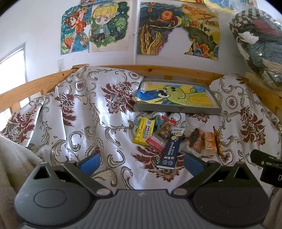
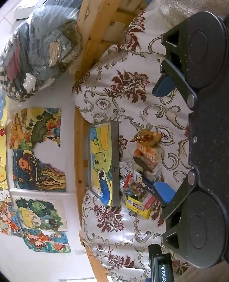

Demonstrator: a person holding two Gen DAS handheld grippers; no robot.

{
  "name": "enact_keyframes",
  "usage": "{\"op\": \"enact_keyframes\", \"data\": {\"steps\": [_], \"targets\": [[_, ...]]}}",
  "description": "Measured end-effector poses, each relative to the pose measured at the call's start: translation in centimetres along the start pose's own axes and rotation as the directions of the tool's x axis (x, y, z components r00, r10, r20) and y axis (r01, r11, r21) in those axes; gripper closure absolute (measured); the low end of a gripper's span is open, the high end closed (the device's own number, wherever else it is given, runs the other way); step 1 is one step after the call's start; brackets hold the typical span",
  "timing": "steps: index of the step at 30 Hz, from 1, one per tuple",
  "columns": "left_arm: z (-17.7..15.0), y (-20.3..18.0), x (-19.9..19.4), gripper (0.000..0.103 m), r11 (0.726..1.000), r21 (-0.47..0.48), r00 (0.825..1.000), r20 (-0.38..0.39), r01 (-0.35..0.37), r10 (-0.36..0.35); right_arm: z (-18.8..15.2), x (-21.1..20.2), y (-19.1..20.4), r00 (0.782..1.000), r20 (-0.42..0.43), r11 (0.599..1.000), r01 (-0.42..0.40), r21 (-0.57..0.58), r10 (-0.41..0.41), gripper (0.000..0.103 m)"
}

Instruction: Organize snacks

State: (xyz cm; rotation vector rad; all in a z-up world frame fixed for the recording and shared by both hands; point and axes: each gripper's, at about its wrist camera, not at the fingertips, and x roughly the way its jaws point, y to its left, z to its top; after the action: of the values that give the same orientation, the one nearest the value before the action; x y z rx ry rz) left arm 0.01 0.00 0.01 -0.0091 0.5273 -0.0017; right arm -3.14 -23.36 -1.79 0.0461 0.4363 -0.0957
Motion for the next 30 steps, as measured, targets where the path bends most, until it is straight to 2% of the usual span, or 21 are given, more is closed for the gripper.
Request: {"op": "enact_keyframes", "data": {"steps": [30], "targets": [[0.01, 0.02, 0.0, 0.0, 1.0, -0.002, 1.0, -0.003, 0.0, 0.0, 0.08, -0.01, 0.01, 1.0, 0.003, 1.0, 0.001, -0.008, -0.001, 0.001]]}}
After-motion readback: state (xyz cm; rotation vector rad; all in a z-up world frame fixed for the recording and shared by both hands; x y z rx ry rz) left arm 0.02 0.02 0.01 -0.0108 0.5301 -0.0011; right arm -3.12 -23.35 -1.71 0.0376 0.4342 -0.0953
